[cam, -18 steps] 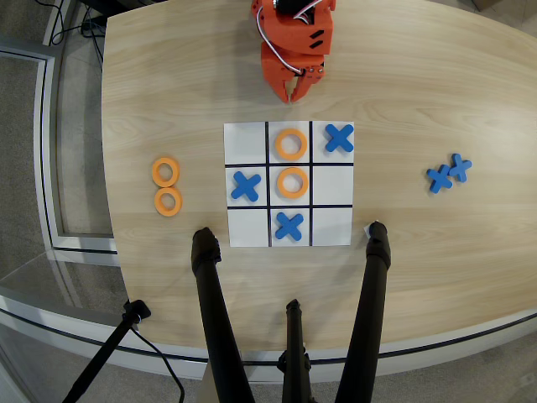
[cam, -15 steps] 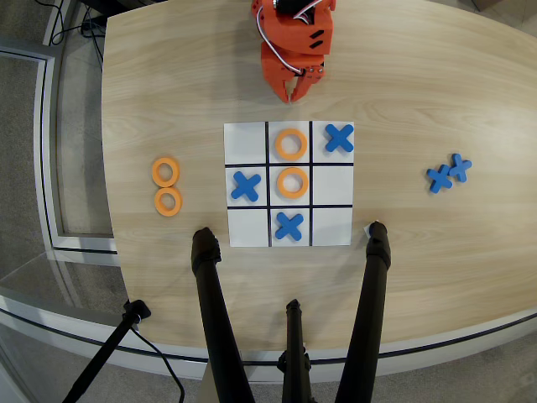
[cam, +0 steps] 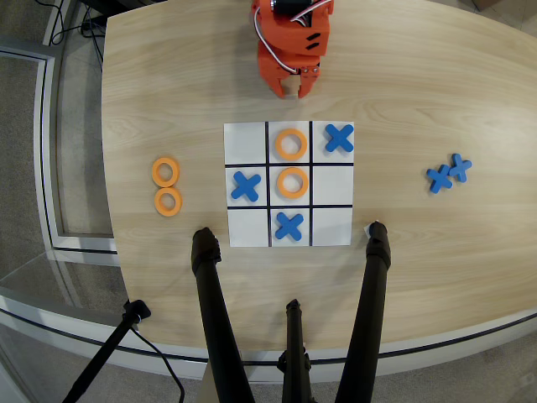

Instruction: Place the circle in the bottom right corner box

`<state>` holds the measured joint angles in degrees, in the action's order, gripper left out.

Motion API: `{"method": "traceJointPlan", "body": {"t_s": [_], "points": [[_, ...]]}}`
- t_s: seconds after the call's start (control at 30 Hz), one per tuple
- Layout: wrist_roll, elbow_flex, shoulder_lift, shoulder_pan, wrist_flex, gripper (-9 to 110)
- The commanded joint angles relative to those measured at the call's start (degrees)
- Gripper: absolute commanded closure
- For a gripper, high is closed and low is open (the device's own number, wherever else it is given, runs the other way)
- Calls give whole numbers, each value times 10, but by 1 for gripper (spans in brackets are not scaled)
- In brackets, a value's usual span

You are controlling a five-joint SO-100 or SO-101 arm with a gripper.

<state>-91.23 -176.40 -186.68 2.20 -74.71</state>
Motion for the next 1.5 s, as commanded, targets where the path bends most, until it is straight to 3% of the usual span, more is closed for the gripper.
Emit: {"method": "traceJointPlan", "body": {"t_s": [0.0,0.27,0.57,0.8,1.47], "points": [[0,93,63,25,-2,91],[3,386,350,125,32,91],[8,564,693,211,218,88],[-3,727,894,267,243,88],[-53,780,1065,332,350,88]]}}
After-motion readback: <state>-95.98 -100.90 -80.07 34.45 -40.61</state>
